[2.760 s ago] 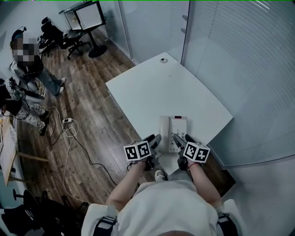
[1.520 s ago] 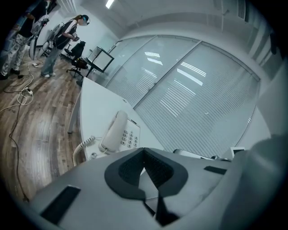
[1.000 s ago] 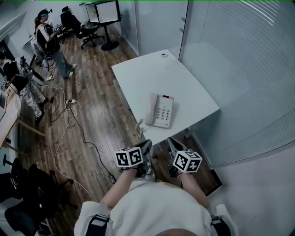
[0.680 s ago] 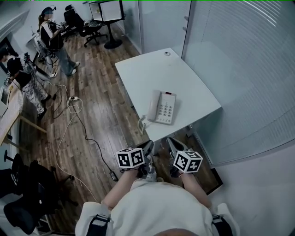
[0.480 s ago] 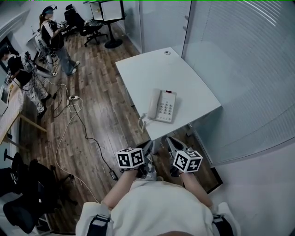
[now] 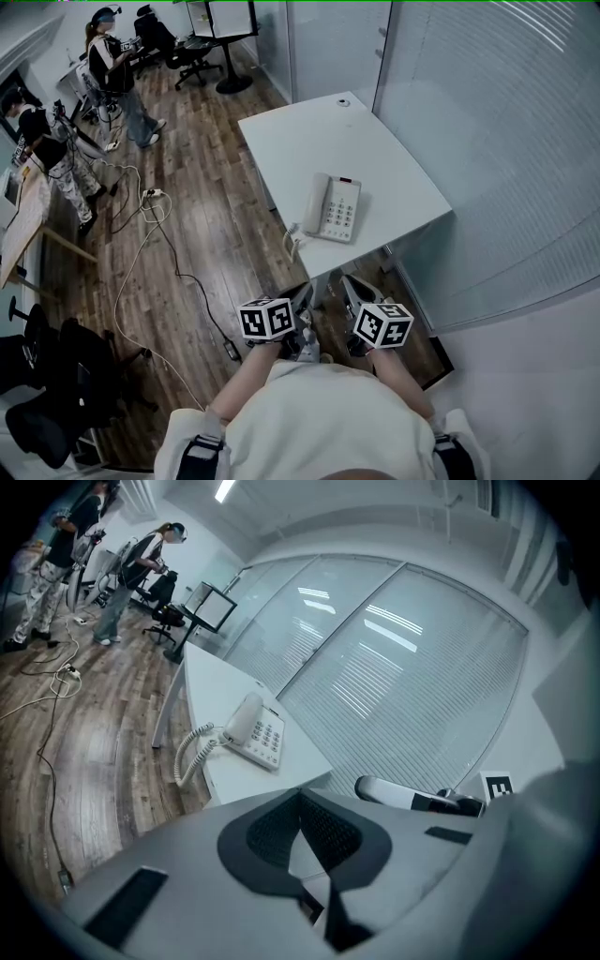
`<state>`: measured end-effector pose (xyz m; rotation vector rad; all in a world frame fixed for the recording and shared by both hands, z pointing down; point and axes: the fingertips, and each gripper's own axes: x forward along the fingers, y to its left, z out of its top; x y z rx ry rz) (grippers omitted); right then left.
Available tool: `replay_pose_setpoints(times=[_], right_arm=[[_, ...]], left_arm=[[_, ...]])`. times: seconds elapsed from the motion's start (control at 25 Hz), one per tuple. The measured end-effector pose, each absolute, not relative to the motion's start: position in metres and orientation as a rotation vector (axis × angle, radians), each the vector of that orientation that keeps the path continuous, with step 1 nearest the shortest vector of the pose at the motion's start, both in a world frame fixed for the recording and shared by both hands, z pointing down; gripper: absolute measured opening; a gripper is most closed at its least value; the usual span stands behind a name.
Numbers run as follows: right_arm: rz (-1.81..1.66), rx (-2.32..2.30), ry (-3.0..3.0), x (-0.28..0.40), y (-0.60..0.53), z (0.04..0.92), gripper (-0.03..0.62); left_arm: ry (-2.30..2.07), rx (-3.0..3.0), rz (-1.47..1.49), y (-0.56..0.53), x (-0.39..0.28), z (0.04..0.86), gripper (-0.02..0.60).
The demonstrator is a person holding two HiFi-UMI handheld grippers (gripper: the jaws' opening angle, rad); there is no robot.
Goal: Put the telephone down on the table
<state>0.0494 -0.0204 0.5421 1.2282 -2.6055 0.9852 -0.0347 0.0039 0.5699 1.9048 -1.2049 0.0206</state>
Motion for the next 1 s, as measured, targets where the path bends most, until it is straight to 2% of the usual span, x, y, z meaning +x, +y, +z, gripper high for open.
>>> replay_pose_setpoints(times=[1.0], right_arm=[[0.986, 1.271, -2.617, 0.0512, -0.0174, 0.542, 0.02]], left_arm=[[-1.213, 1.889, -0.005, 0.0073, -0.0367, 0.5699, 0.021]])
